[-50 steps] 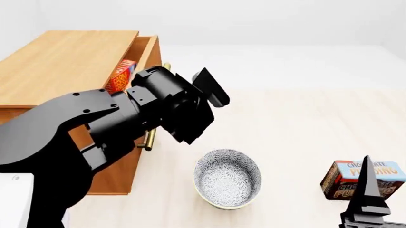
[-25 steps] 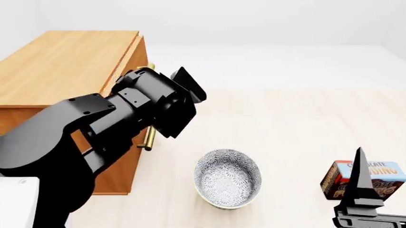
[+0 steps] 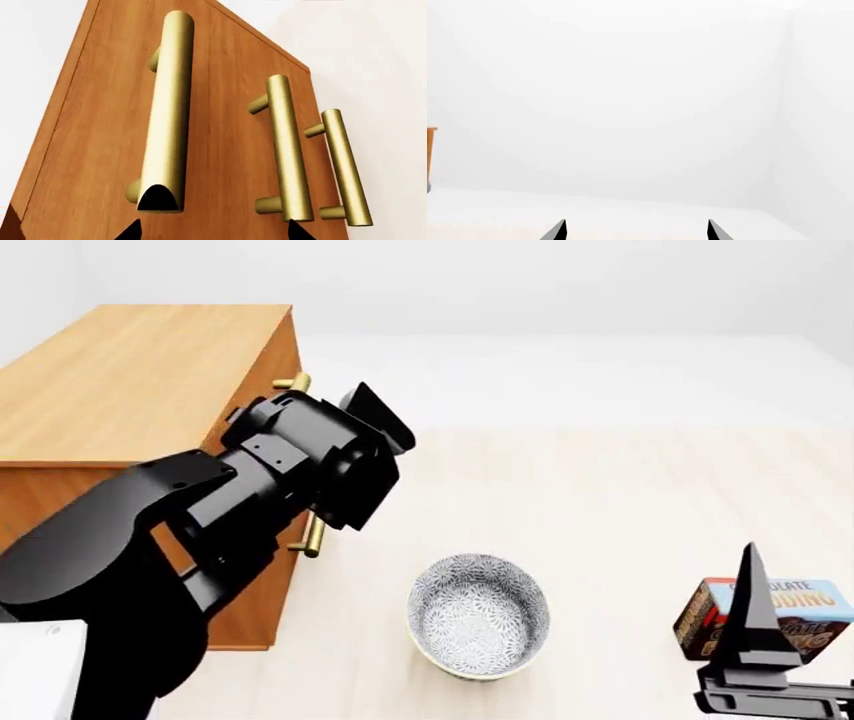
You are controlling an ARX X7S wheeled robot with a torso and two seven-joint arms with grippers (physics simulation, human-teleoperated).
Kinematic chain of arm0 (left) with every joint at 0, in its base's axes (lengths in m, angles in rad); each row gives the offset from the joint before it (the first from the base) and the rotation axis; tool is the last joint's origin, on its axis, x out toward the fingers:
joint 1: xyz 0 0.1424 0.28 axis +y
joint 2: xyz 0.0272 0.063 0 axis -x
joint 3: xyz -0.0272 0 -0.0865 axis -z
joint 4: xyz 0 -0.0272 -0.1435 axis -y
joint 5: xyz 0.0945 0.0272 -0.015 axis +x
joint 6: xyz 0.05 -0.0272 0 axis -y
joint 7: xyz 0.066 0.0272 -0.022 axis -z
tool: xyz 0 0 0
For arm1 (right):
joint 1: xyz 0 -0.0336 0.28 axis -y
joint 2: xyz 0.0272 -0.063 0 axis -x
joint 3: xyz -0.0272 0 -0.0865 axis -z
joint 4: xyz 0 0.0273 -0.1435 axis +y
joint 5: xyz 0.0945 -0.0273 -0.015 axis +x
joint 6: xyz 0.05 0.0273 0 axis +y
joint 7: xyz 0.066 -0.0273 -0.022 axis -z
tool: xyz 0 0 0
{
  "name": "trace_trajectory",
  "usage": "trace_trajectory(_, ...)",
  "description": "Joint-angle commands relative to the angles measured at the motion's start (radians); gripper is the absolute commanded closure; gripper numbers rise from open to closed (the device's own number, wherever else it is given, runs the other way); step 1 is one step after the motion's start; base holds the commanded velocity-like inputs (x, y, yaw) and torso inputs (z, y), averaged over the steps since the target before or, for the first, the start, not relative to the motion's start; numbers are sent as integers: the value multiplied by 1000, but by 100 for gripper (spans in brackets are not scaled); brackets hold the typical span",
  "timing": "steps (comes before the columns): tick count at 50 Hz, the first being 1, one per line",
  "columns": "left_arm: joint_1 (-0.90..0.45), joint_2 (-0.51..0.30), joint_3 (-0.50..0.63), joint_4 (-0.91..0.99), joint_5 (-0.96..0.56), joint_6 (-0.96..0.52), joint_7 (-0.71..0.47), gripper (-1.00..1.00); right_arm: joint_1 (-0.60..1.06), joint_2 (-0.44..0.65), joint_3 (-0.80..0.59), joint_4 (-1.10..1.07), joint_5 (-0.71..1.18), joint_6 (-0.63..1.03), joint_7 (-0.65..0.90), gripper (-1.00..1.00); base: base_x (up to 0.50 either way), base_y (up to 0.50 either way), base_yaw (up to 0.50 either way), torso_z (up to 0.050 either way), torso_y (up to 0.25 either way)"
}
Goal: Put the butter at the back in the top drawer of the cabinet and close it.
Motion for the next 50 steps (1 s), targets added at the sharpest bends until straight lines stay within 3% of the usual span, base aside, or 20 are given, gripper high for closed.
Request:
trace_trajectory(1,25,0,48,-75,30,-80,-126,-100,14,2,13,-26,14,30,-6,-100,0,4,8,0,0)
trace_trajectory(8,9,0,41,-32,-2,-57,-133,-100,15,2,16,-32,16,37,-6,-100,-3,4,8,0,0)
trace_trajectory(23,-40,-7,39,205,-185,0,-279,-100,13,2,17,-40,12,45,-4,-100,0,0,1,0,0)
trace_trajectory(32,-18,-132,-71,538,-349,-5,-495,-100,15,2,21,-44,17,51,-9,-100,0,0,0,0,0)
trace_trajectory(44,42,-311,-177,917,-482,87,-626,-100,27,2,37,-59,44,75,-28,-100,0,0,0,0,0)
trace_trajectory(48,-18,-400,-62,1095,-535,253,-636,-100,36,2,48,-76,59,97,-35,-100,0,0,0,0,0)
trace_trajectory(50,-23,-440,-62,1188,-531,301,-632,-100,42,2,54,-86,68,110,-40,-100,0,0,0,0,0)
